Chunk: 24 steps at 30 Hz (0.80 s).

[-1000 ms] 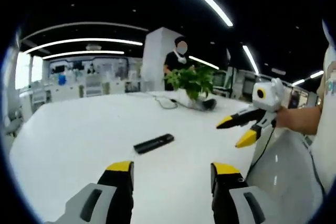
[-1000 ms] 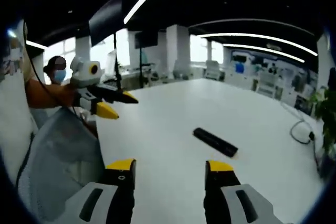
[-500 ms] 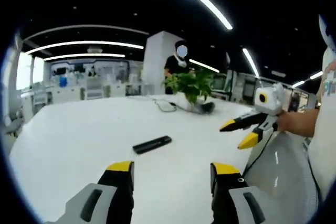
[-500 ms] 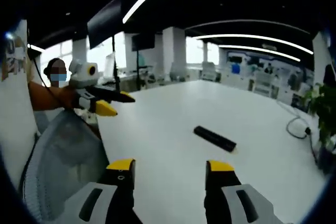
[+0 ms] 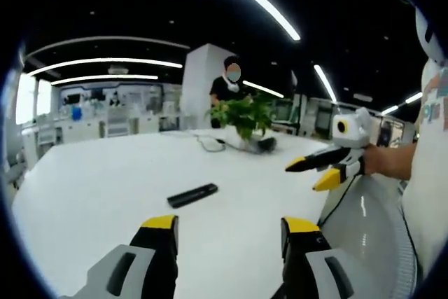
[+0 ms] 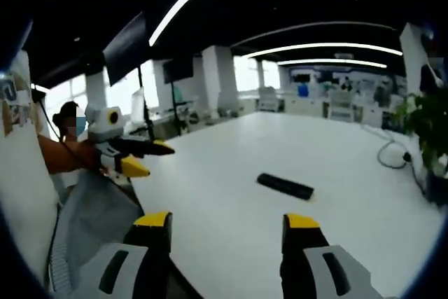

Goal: Press the specified remote control buttons in sequence, fully releasing each button before pressing the next.

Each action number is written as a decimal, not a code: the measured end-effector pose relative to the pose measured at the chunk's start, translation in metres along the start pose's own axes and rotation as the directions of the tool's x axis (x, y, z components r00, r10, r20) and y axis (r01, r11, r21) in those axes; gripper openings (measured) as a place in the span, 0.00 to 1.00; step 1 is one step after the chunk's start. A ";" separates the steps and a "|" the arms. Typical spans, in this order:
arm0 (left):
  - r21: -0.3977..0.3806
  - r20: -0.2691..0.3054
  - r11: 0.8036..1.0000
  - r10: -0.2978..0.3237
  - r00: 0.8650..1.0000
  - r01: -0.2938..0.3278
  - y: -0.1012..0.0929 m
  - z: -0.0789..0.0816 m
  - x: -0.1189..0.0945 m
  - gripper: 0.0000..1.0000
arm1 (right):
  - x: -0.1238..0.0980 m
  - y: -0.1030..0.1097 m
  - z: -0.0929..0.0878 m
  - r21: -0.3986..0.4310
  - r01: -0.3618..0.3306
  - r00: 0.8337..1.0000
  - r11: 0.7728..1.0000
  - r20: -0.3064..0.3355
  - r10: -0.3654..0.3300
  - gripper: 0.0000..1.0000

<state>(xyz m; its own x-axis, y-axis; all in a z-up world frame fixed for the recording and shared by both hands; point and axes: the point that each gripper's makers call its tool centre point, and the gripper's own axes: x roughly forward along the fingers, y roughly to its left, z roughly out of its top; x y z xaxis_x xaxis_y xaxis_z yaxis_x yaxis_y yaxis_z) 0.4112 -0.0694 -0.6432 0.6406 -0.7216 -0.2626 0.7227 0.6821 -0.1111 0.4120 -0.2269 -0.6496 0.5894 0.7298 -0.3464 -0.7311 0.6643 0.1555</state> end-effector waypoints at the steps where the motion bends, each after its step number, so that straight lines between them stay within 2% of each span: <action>1: -0.002 -0.001 1.000 -0.001 1.000 0.001 0.000 0.000 0.000 0.61 | 0.000 -0.001 0.001 -0.001 0.007 1.000 1.000 0.005 -0.007 0.67; 6: 0.000 -0.018 1.000 0.004 1.000 -0.004 0.000 -0.005 0.000 0.66 | 0.002 -0.005 -0.004 -0.011 0.034 0.999 0.999 -0.007 -0.034 0.74; 11: 0.052 -0.034 0.999 -0.004 0.999 0.005 -0.006 -0.007 0.002 0.66 | 0.004 -0.002 -0.008 -0.050 0.032 0.999 0.998 -0.031 -0.033 0.73; 24: 0.085 -0.038 0.996 0.015 0.999 -0.012 -0.002 -0.009 -0.001 0.66 | 0.005 -0.002 -0.012 -0.061 0.048 0.998 0.997 -0.039 -0.050 0.70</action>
<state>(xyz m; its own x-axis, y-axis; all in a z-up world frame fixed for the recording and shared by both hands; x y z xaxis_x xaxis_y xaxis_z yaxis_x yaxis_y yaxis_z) 0.4067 -0.0692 -0.6511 0.6411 -0.7062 -0.3003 0.7345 0.6781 -0.0265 0.4123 -0.2269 -0.6629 0.6116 0.6889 -0.3891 -0.7217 0.6873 0.0825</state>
